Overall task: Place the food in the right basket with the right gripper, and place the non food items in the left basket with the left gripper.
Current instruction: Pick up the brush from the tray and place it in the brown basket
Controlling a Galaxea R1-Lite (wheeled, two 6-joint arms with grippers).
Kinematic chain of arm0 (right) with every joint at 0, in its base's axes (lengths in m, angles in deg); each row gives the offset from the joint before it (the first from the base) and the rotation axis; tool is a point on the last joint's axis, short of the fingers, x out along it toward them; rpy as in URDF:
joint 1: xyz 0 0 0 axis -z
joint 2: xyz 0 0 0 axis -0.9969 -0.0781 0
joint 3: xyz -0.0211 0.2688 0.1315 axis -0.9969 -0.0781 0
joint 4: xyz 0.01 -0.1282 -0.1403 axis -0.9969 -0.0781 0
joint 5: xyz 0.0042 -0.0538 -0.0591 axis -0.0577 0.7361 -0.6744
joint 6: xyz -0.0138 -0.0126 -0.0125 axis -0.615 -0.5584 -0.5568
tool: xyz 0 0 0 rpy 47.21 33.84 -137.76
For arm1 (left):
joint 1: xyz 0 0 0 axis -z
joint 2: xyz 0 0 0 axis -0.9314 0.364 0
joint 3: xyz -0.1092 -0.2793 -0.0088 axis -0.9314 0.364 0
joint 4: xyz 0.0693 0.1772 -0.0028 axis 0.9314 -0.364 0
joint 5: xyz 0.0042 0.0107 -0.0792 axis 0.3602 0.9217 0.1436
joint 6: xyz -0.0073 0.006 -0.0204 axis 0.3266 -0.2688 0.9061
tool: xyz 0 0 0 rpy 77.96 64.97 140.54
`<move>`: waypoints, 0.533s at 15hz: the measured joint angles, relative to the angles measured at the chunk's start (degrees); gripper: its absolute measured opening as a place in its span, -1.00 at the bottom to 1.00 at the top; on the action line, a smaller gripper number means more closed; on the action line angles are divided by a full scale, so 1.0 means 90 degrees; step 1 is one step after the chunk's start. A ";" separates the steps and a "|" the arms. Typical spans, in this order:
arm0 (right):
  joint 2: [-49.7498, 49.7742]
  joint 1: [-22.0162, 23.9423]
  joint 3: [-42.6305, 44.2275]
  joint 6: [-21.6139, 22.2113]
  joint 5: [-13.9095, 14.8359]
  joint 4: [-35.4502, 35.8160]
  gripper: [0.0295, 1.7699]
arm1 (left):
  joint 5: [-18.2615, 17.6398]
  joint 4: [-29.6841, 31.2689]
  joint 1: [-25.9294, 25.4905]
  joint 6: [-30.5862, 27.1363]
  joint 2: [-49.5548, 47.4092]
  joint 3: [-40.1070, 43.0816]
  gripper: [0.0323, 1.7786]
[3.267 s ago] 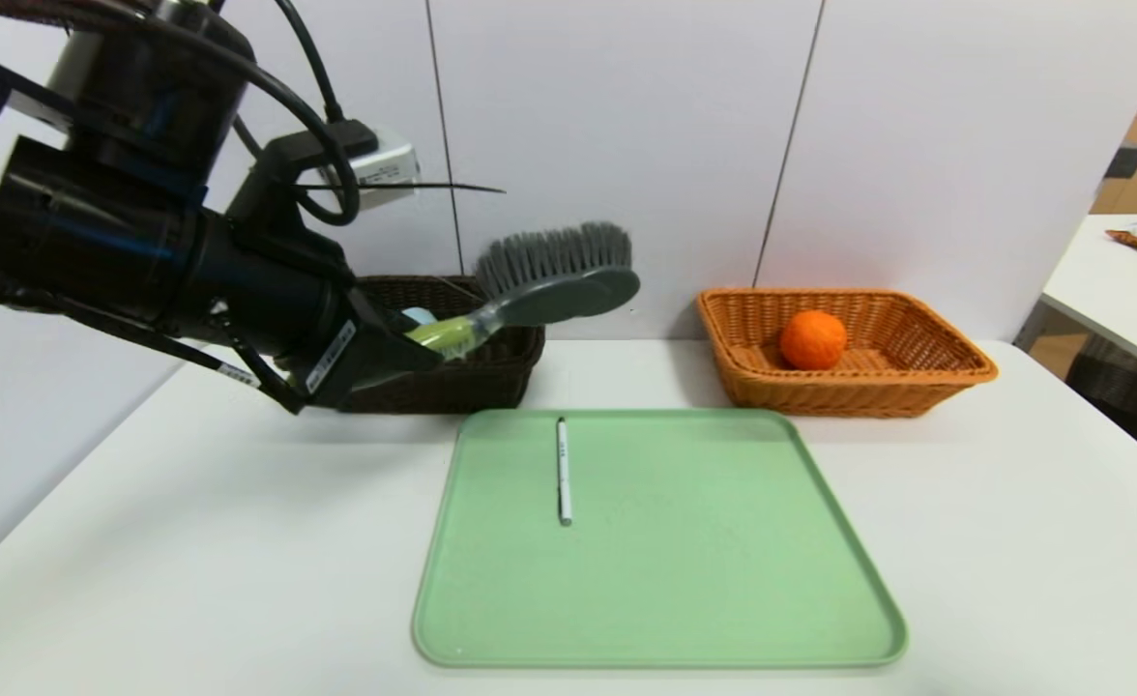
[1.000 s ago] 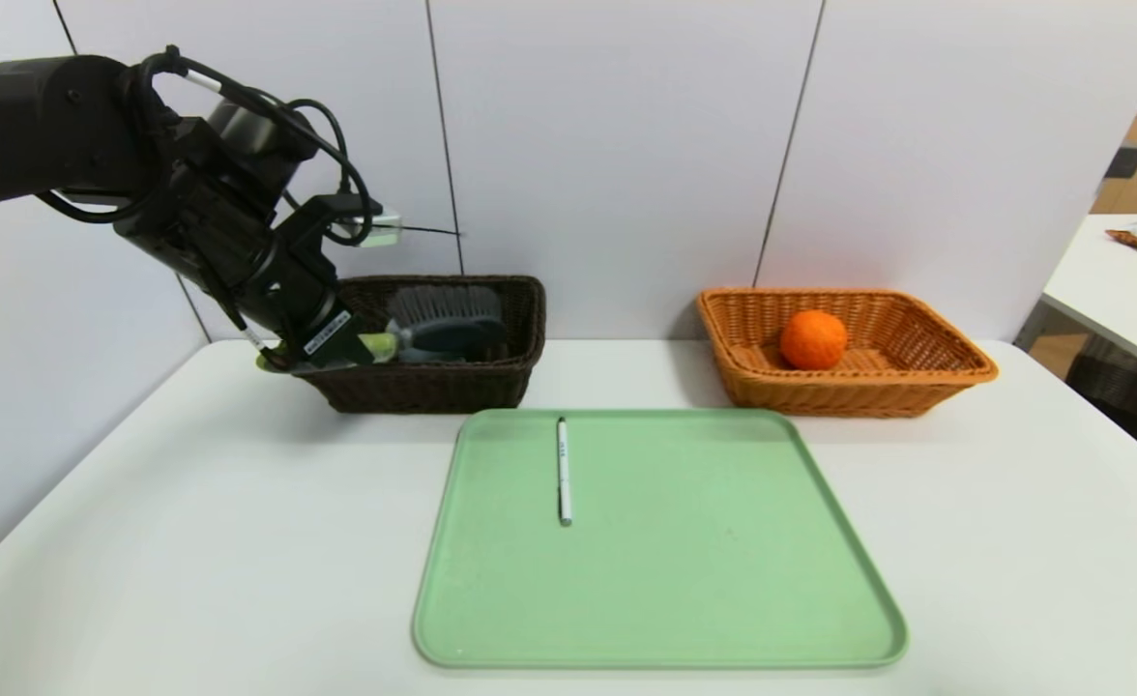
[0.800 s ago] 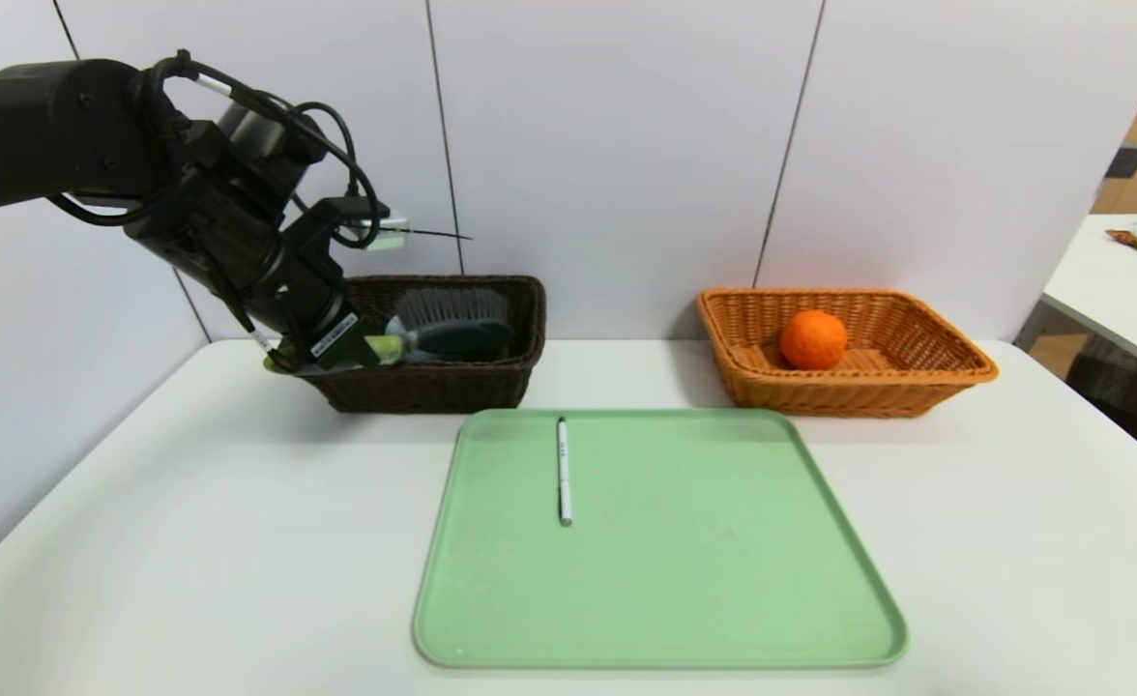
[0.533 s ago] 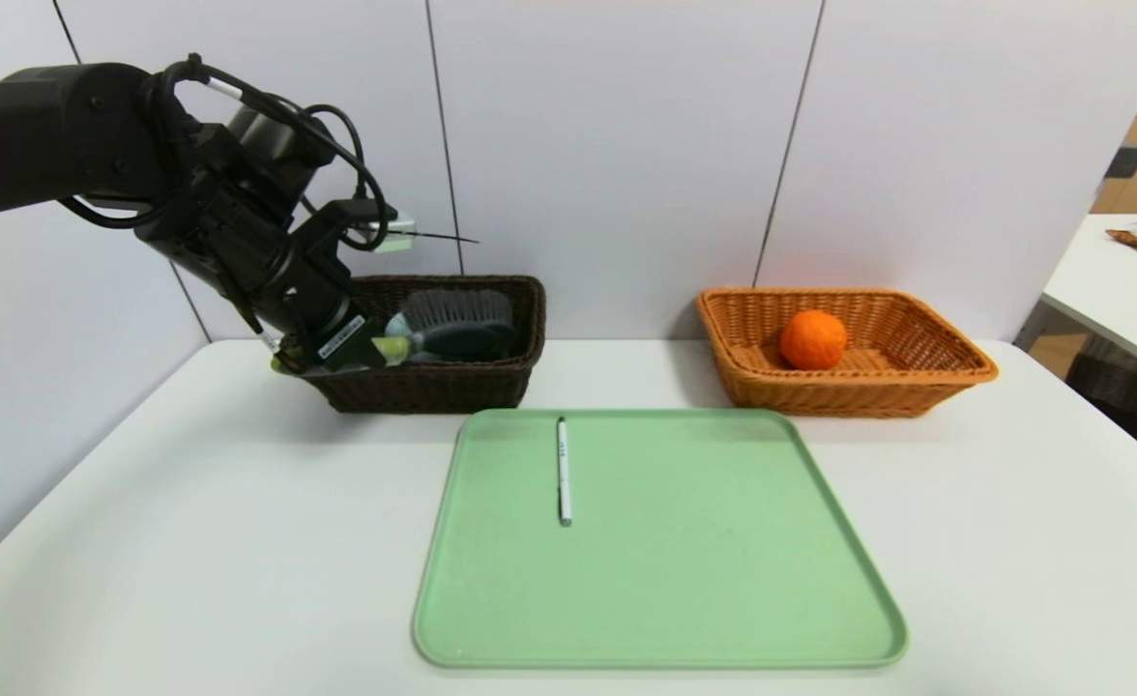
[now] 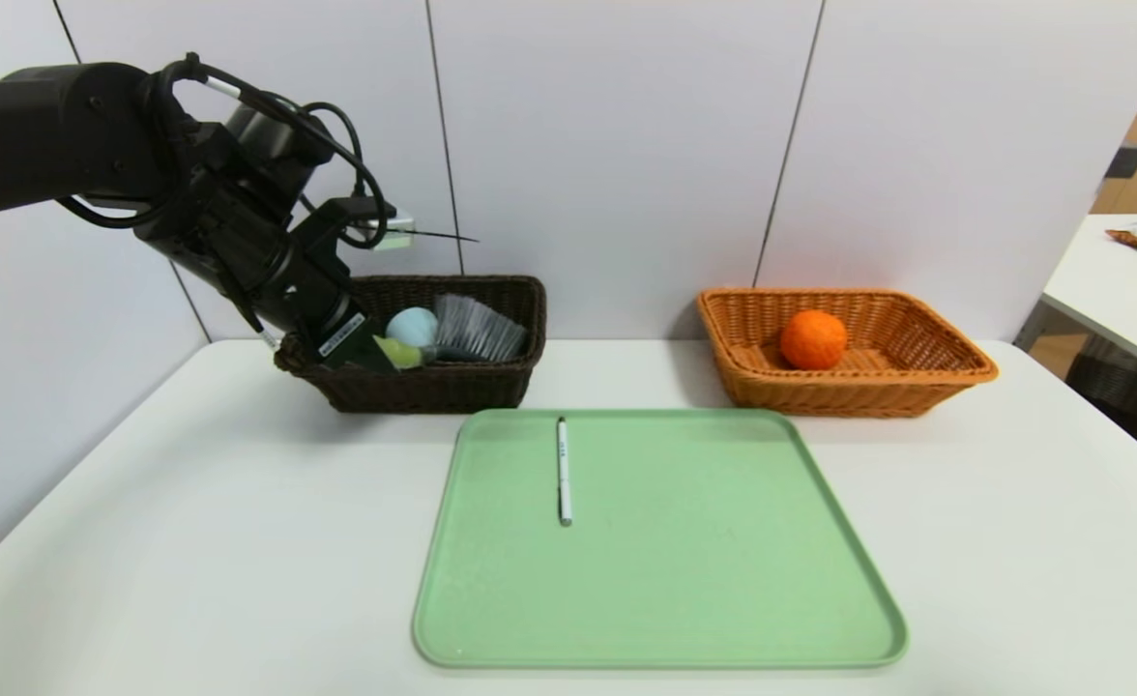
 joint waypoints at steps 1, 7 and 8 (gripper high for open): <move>0.0009 0.0000 0.0000 0.0001 -0.0003 0.0000 0.92 | -0.0003 0.0012 0.0000 0.0003 -0.0005 0.0000 0.21; 0.0087 0.0005 -0.0015 0.0001 -0.0003 -0.0024 0.92 | -0.0011 0.0299 -0.0003 0.0004 -0.0046 -0.0062 0.59; 0.0104 0.0005 -0.0024 0.0001 0.0000 -0.0024 0.92 | -0.0023 0.0622 -0.0007 0.0034 -0.0092 -0.0095 0.63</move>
